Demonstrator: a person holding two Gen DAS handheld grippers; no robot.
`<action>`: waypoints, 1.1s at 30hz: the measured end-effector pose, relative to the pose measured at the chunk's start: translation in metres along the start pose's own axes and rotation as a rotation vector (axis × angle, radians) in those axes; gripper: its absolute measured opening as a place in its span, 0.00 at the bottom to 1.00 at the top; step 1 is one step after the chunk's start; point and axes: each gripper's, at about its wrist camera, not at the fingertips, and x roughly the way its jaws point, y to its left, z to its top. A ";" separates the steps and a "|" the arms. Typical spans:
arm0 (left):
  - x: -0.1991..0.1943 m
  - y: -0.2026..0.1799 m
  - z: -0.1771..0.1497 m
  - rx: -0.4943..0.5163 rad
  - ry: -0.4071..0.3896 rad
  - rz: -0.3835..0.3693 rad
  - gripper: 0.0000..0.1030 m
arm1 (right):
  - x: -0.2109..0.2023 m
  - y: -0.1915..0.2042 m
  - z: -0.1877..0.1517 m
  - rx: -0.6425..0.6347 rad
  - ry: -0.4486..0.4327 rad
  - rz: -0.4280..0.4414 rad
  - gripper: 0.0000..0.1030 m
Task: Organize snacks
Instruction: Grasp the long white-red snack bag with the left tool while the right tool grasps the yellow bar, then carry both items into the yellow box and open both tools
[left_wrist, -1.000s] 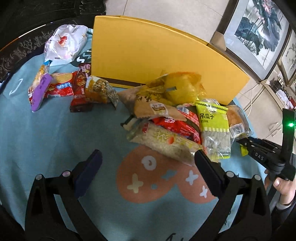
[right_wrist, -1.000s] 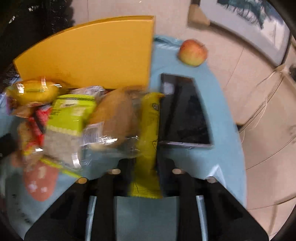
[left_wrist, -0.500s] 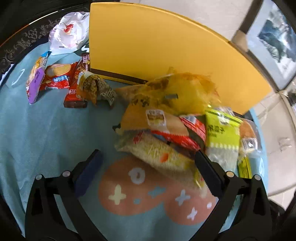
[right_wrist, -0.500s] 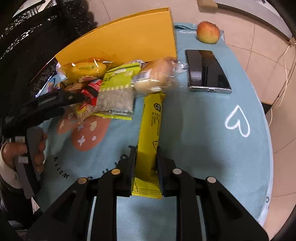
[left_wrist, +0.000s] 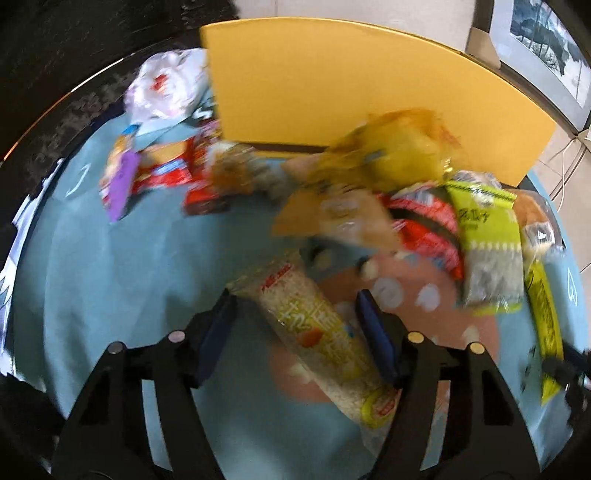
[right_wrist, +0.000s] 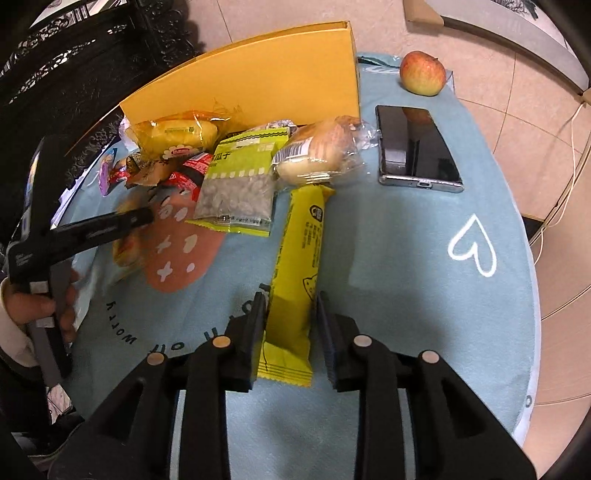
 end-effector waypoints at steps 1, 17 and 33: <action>-0.002 0.005 -0.001 -0.009 0.008 -0.008 0.66 | 0.001 0.000 0.001 -0.003 0.002 -0.007 0.32; -0.010 0.009 -0.024 0.001 -0.014 -0.006 0.54 | 0.023 0.017 0.024 -0.080 -0.009 -0.120 0.18; -0.065 0.018 -0.014 0.055 -0.148 -0.186 0.29 | -0.027 -0.012 0.010 0.152 -0.065 0.315 0.19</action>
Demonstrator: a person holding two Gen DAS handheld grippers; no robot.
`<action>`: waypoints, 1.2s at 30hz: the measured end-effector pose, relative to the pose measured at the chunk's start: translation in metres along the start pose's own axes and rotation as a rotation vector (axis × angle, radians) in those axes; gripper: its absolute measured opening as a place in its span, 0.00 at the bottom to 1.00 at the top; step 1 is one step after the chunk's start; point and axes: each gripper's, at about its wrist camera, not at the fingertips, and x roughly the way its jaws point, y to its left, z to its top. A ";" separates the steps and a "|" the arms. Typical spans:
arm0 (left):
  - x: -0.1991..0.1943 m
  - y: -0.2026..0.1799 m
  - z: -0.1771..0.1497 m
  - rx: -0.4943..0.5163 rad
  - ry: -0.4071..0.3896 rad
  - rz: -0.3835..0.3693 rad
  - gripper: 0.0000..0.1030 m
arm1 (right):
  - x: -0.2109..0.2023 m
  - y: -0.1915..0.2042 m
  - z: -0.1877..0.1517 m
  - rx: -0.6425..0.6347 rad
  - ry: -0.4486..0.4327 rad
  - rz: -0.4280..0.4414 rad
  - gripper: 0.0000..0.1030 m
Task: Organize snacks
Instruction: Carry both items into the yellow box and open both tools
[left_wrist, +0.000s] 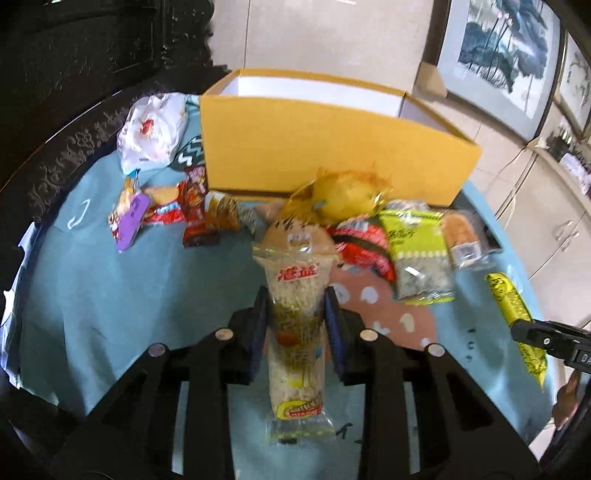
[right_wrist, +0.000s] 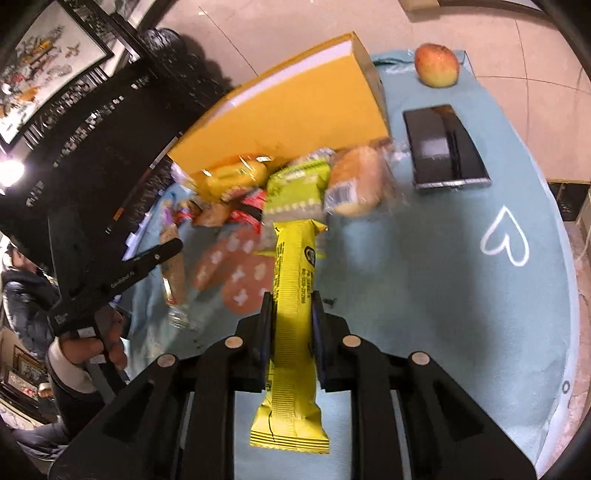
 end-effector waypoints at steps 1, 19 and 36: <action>-0.004 -0.001 0.002 -0.001 -0.010 -0.012 0.29 | -0.004 0.003 0.002 -0.009 -0.018 0.007 0.19; -0.029 -0.002 0.047 0.000 -0.187 -0.085 0.29 | -0.017 0.038 0.057 -0.129 -0.176 -0.017 0.19; -0.008 -0.024 0.203 -0.018 -0.366 -0.075 0.29 | 0.014 0.054 0.189 -0.158 -0.373 -0.114 0.20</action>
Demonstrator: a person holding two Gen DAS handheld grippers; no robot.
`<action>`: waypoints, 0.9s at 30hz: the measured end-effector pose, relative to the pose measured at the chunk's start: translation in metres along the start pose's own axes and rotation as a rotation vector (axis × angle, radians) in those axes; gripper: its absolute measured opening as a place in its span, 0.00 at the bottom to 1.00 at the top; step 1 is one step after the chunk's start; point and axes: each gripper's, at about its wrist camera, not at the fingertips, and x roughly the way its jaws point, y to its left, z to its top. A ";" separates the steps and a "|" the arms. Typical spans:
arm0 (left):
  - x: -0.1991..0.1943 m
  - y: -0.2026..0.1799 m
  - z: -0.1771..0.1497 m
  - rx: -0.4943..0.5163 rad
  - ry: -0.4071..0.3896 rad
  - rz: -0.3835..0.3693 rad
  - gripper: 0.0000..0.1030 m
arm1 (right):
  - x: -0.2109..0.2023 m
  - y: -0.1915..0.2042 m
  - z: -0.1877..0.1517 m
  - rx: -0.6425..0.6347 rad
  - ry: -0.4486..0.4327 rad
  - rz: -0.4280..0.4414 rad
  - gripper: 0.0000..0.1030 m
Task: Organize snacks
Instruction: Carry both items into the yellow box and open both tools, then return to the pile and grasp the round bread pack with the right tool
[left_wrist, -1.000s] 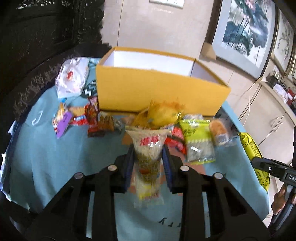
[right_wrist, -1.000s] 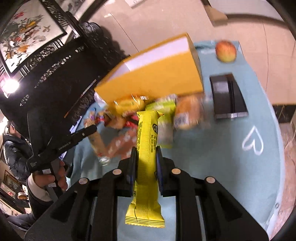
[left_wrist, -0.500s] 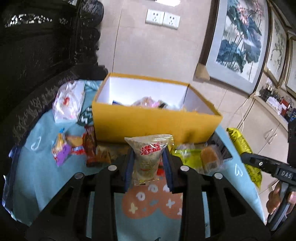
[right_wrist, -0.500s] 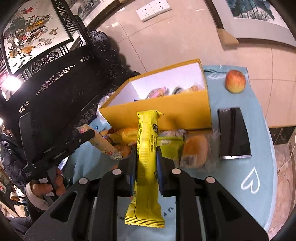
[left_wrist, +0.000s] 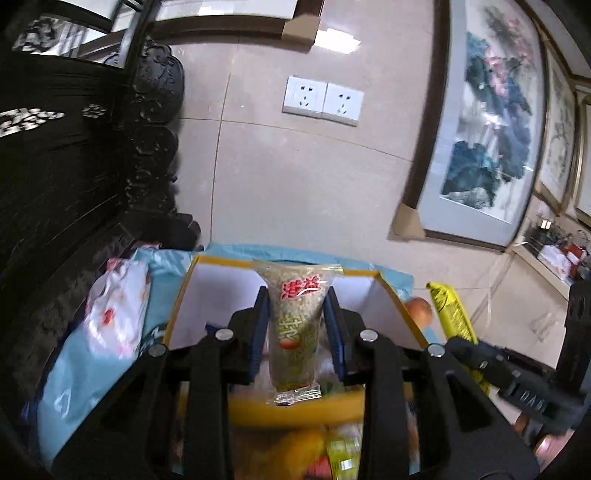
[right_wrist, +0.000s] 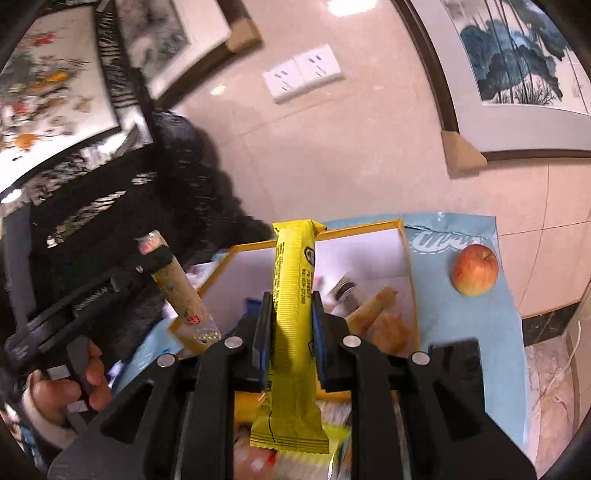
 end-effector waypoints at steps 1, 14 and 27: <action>0.020 0.001 0.004 -0.009 0.012 0.015 0.29 | 0.018 -0.005 0.006 0.010 0.012 -0.025 0.21; 0.043 0.017 -0.032 -0.037 0.051 0.089 0.98 | 0.034 -0.040 -0.026 0.111 0.003 -0.106 0.77; -0.003 0.011 -0.086 0.030 0.127 0.078 0.98 | -0.026 -0.037 -0.071 0.093 -0.021 -0.199 0.99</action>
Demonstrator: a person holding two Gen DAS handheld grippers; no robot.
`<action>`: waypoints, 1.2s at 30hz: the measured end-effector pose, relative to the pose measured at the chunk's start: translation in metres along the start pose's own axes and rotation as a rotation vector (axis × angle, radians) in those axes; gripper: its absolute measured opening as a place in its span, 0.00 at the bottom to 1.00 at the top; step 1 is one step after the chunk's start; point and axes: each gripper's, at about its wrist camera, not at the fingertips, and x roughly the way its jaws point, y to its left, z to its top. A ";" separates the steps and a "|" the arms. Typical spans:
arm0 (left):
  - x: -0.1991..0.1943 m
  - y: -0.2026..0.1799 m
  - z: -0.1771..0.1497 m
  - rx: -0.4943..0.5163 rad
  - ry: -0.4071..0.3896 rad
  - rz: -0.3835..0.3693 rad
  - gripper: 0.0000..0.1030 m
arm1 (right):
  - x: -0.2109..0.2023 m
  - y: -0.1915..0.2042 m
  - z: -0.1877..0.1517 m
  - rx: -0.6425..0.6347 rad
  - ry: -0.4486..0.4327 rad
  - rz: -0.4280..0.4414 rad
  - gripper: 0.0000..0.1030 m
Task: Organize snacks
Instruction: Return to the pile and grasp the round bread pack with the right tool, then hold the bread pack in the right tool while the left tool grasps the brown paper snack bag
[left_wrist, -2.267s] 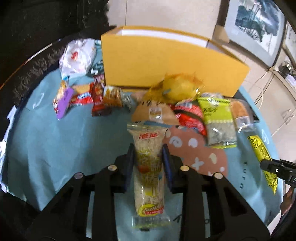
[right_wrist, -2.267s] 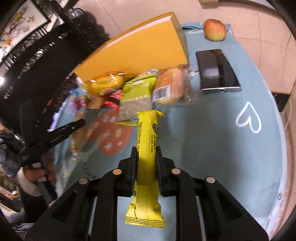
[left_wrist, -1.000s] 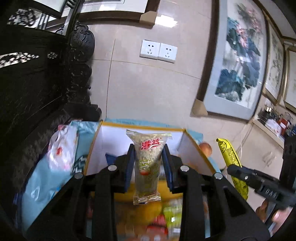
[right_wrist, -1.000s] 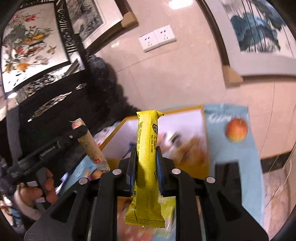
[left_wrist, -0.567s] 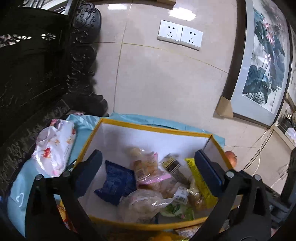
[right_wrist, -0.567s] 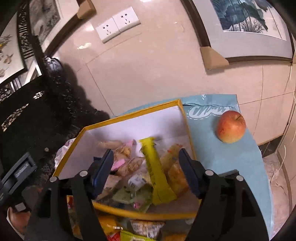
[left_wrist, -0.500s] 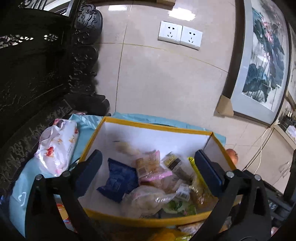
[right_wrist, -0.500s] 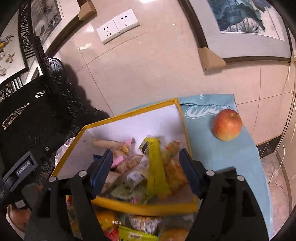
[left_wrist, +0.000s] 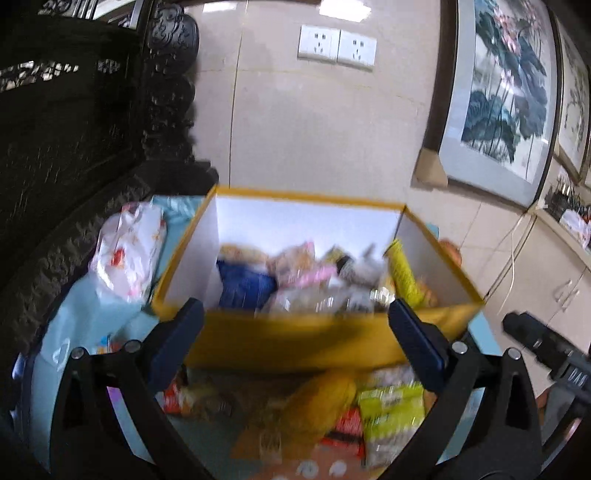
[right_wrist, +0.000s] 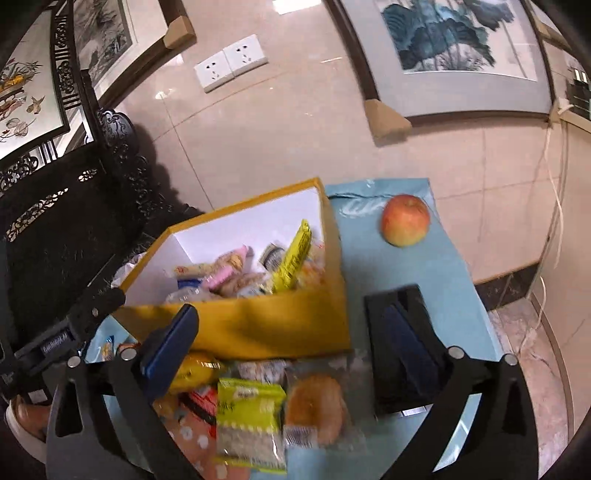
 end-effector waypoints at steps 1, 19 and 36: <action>-0.001 0.002 -0.008 -0.001 0.013 0.008 0.98 | -0.004 -0.003 -0.007 0.000 0.004 -0.013 0.99; -0.005 0.053 -0.109 -0.136 0.194 0.010 0.98 | 0.059 0.018 -0.080 -0.329 0.234 -0.337 0.97; 0.021 0.036 -0.109 -0.073 0.253 0.022 0.98 | 0.006 -0.023 -0.067 -0.038 0.207 0.018 0.52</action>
